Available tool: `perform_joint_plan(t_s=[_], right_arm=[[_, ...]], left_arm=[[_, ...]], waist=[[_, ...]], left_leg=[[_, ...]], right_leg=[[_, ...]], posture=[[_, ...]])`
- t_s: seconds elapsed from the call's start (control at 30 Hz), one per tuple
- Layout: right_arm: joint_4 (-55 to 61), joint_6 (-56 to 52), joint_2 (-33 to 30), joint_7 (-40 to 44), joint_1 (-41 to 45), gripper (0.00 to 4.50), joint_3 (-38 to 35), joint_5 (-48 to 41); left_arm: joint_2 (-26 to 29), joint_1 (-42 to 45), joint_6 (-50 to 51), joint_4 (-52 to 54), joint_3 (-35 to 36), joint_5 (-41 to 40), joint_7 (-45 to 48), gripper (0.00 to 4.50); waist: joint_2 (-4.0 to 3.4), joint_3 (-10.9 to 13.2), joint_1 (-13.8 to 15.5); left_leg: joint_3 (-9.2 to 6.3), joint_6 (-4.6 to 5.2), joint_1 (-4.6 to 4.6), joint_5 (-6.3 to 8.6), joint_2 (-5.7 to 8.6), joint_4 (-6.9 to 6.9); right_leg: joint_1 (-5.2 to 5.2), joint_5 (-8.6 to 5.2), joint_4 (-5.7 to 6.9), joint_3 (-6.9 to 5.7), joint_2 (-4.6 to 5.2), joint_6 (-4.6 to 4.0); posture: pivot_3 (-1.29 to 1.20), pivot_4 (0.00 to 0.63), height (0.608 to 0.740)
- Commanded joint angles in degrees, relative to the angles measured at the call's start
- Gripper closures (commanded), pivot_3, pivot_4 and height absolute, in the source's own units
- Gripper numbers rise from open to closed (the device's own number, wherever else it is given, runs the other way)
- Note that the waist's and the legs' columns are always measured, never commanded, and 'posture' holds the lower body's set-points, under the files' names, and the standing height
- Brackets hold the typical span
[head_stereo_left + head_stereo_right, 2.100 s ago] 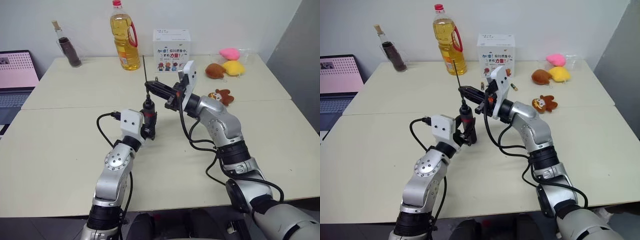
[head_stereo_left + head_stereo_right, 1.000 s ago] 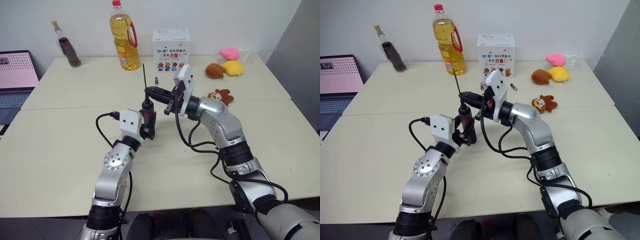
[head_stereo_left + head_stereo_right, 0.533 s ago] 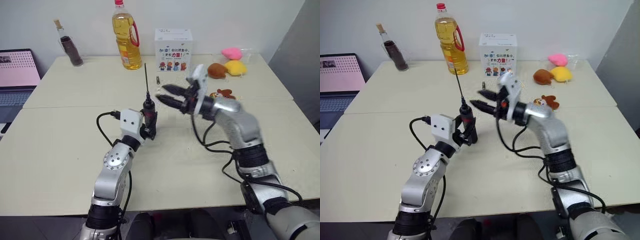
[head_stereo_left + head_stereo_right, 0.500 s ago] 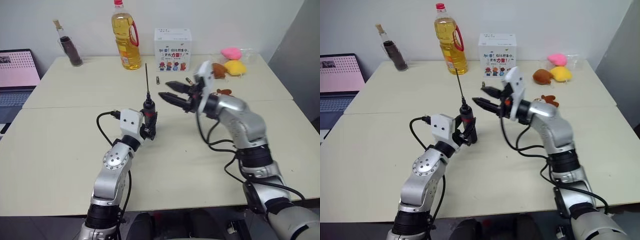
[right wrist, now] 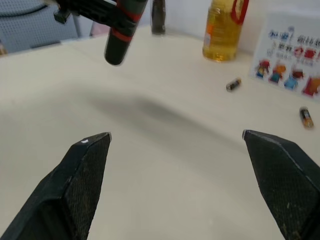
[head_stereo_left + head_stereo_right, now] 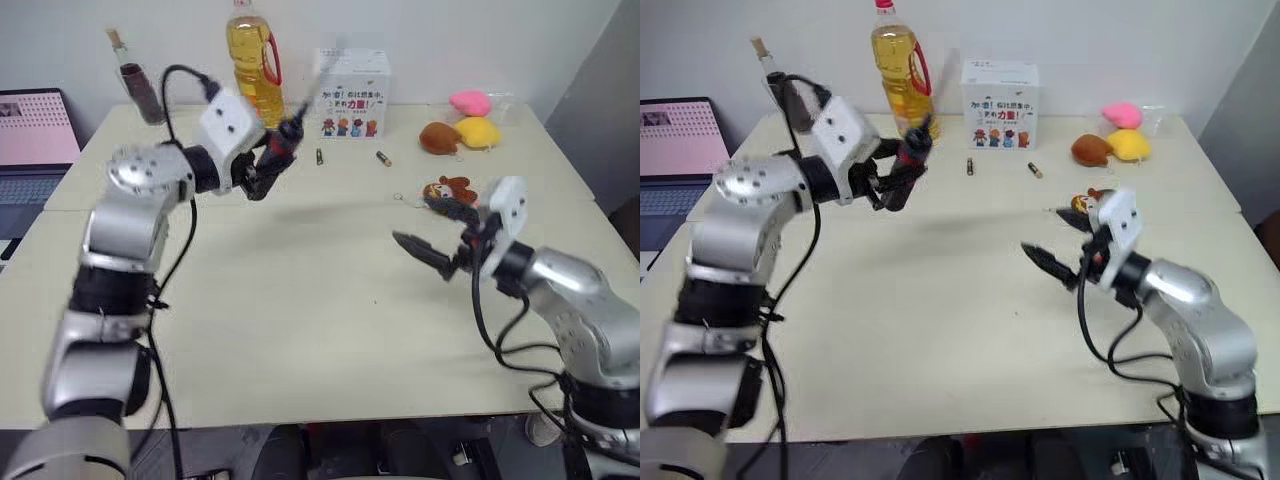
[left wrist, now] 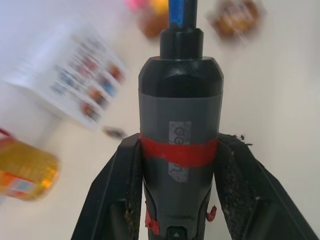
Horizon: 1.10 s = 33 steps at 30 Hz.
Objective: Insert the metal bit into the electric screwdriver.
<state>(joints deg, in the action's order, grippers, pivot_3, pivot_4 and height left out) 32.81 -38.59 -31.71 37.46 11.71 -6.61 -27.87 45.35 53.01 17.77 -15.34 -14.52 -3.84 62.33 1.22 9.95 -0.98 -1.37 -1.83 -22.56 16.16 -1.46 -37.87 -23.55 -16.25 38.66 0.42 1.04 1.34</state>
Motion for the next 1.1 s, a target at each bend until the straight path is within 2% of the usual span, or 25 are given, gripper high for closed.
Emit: perform_joint_plan(t_s=[0.03, 0.13, 0.2, 0.4, 0.47, 0.5, 0.57, 0.67, 0.77, 0.87, 0.97, 1.03, 1.1], right_arm=[[4.27, 3.06, -1.1, -0.48, -2.18, 0.06, -0.75, 1.15], [5.03, 4.89, -1.76, -1.71, -4.88, 0.06, -0.44, 3.44], [6.87, 6.03, -2.5, -2.31, -8.04, 0.06, 0.15, 5.36], [9.0, 4.31, -2.78, -3.79, -9.12, 0.06, 1.95, 5.55], [8.07, 4.47, -2.91, -3.66, -8.39, 0.0, 2.24, 5.83], [7.53, 4.33, -2.95, -3.62, -7.73, 0.0, 2.34, 5.77], [6.81, 4.07, -3.13, -3.55, -6.72, 0.0, 2.44, 5.61], [4.56, 4.29, -4.18, -1.95, -4.67, 0.0, 1.98, 4.88], [1.52, 5.23, -5.43, 0.39, -2.93, 0.0, 1.59, 4.2], [-3.07, 8.13, -7.33, 3.57, -1.0, 0.0, 1.68, 5.02], [-10.1, 10.68, -9.32, 8.43, 2.86, 0.0, 1.43, 4.27], [-12.43, 11.79, -9.87, 10.18, 3.93, 0.0, 1.32, 4.08], [-17.88, 13.16, -10.67, 13.16, 6.88, 0.0, 1.29, 3.63]], left_arm=[[-0.58, 2.27, -5.73, -5.57, -3.52, 3.69, 4.83, 2.83], [-2.91, 3.28, -12.43, -12.52, -7.41, 8.86, 4.05, 2.83], [-6.34, 4.14, -18.77, -19.49, -11.12, 13.82, 0.88, 2.83], [-14.85, 6.78, -27.64, -34.24, -13.38, 19.16, -4.3, 2.83], [-16.59, 7.06, -28.59, -36.9, -12.41, 19.27, -5.8, 2.15], [-16.89, 7.16, -29.26, -37.79, -12.2, 19.49, -5.79, 2.09], [-17.05, 7.37, -30.49, -38.87, -11.8, 19.85, -5.47, 1.67], [-14.96, 7.15, -30.64, -36.4, -9.34, 17.94, -2.33, 1.12], [-12.45, 6.55, -26.4, -31.44, -5.32, 13.82, 1.91, 0.48], [-8.21, 4.31, -21.28, -23.83, -1.33, 9.42, 6.98, 0.06], [0.33, -1.09, -16.53, -15.22, 4.76, 3.06, 13.87, 0.06], [2.75, -3.23, -14.67, -11.85, 6.4, 1.23, 15.4, 0.06], [7.69, -7.46, -8.74, -9.24, 11.05, -2.07, 16.39, 0.06]], waist=[[0.05, 0.24, -0.14], [0.21, 0.45, -0.06], [0.24, 0.46, 0.17], [0.23, 0.46, 0.27], [0.2, 0.44, 0.59], [0.2, 0.44, 0.8], [0.21, 0.43, 1.09], [0.22, 0.43, 0.99], [0.22, 0.44, 0.74], [0.21, 0.45, 0.12], [0.2, 0.45, -0.23], [0.17, 0.48, -1.04], [0.17, 0.48, -0.98]], left_leg=[[0.0, 0.01, 0.0, 0.0, -0.01, -0.03], [-0.02, 0.01, -0.17, 0.0, -0.02, -0.2], [-0.06, 0.01, -0.21, -0.01, -0.06, -0.24], [-0.01, 0.02, -0.12, -0.01, -0.05, -0.24], [-0.01, 0.02, -0.07, -0.01, 0.0, -0.24], [0.0, 0.02, 0.01, -0.01, 0.03, -0.24], [-0.08, 0.02, 0.07, -0.01, 0.03, -0.33], [-0.07, 0.02, 0.09, -0.01, 0.04, -0.36], [-0.05, 0.02, 0.07, -0.01, 0.03, -0.33], [-0.06, 0.02, 0.03, -0.01, -0.04, -0.29], [-0.1, 0.01, 0.0, -0.01, -0.1, -0.27], [-0.08, 0.01, 0.06, -0.01, -0.16, -0.24], [-0.08, 0.02, 0.17, -0.01, -0.14, -0.18]], right_leg=[[-0.02, 0.0, 0.03, 0.01, 0.0, 0.0], [-0.17, 0.02, 0.28, 0.0, 0.0, -0.02], [-0.16, 0.02, 0.29, -0.04, -0.06, -0.04], [-0.09, 0.03, 0.31, 0.03, -0.07, -0.03], [-0.03, 0.03, 0.3, -0.03, -0.04, -0.03], [0.05, 0.03, 0.3, -0.06, -0.01, -0.03], [0.19, 0.03, 0.3, -0.12, 0.02, -0.02], [0.25, 0.03, 0.29, -0.16, 0.03, -0.02], [0.21, 0.03, 0.28, -0.21, 0.02, -0.02], [0.12, 0.03, 0.3, -0.2, -0.02, -0.04], [0.06, 0.03, 0.33, -0.16, -0.06, -0.05], [0.03, 0.03, 0.36, -0.05, -0.1, -0.06], [0.05, 0.03, 0.38, 0.03, -0.08, -0.07]], posture=[[0.0, 0.15, 0.74], [0.0, 0.15, 0.74], [0.0, 0.15, 0.74], [0.0, 0.15, 0.74], [0.0, 0.15, 0.74], [0.0, 0.15, 0.74], [0.0, 0.15, 0.74], [0.0, 0.15, 0.74], [0.0, 0.15, 0.74], [0.0, 0.15, 0.74], [0.0, 0.15, 0.74], [0.0, 0.15, 0.74], [0.0, 0.15, 0.74]])
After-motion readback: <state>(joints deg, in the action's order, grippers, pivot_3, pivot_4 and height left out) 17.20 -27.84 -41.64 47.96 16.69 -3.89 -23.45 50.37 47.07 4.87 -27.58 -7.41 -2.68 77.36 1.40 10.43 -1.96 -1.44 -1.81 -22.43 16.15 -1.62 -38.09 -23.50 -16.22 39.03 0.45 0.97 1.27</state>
